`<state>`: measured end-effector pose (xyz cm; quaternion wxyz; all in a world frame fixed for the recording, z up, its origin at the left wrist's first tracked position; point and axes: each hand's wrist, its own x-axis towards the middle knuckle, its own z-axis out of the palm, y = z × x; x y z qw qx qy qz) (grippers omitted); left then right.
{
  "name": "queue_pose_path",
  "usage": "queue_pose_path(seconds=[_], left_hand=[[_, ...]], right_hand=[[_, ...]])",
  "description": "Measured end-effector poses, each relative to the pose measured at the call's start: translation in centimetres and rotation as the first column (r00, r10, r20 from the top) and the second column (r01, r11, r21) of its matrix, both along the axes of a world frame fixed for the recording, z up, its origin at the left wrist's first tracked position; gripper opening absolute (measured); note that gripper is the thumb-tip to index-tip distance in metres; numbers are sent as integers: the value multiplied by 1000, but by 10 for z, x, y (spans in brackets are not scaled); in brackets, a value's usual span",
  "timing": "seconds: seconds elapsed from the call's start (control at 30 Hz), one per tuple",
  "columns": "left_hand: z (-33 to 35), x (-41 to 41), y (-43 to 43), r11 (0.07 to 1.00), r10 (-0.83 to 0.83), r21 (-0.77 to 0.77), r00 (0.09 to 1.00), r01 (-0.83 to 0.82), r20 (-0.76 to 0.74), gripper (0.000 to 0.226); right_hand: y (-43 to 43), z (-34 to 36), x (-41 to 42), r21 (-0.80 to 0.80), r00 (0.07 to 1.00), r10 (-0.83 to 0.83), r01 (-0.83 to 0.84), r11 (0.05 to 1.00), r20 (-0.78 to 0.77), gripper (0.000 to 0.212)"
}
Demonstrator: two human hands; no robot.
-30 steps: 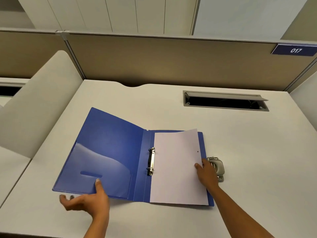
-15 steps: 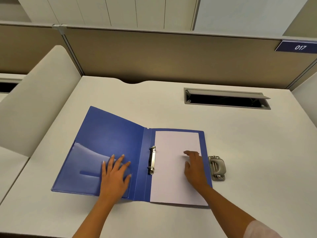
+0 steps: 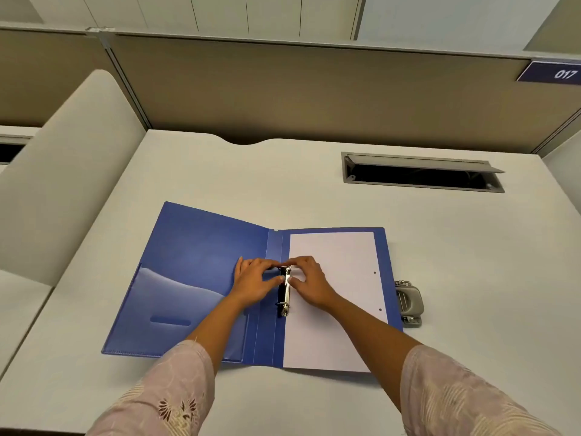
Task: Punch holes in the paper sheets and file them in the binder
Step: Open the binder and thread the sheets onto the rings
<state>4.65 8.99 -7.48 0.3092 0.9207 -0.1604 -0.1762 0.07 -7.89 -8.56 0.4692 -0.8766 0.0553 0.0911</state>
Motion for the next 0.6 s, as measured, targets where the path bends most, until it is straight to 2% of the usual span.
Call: queue_pose_path(seconds=[0.1, 0.23, 0.33, 0.47, 0.53, 0.6], left_hand=[[-2, 2, -5, 999, 25, -42, 999, -27, -48, 36], [-8, 8, -7, 994, 71, -76, 986, -83, -152, 18], [-9, 13, -11, 995, 95, -5, 971, -98, -221, 32], [-12, 15, -16, 991, 126, 65, 957, -113, -263, 47], [-12, 15, -19, 987, 153, 83, 951, -136, -270, 50], [-9, 17, -23, 980, 199, 68, 930, -188, -310, 46]], right_hand=[[1, -6, 6, 5, 998, -27, 28, 1000, -55, 32], [0, -9, 9, 26, 989, -74, 78, 997, -129, 26], [1, -11, 9, 41, 985, -98, 104, 994, -140, 26], [4, -19, 9, -38, 985, -112, 108, 993, -135, 32], [4, -19, 10, -59, 983, -108, 101, 993, -148, 34], [2, -16, 11, -6, 974, -121, 122, 992, -194, 38]])
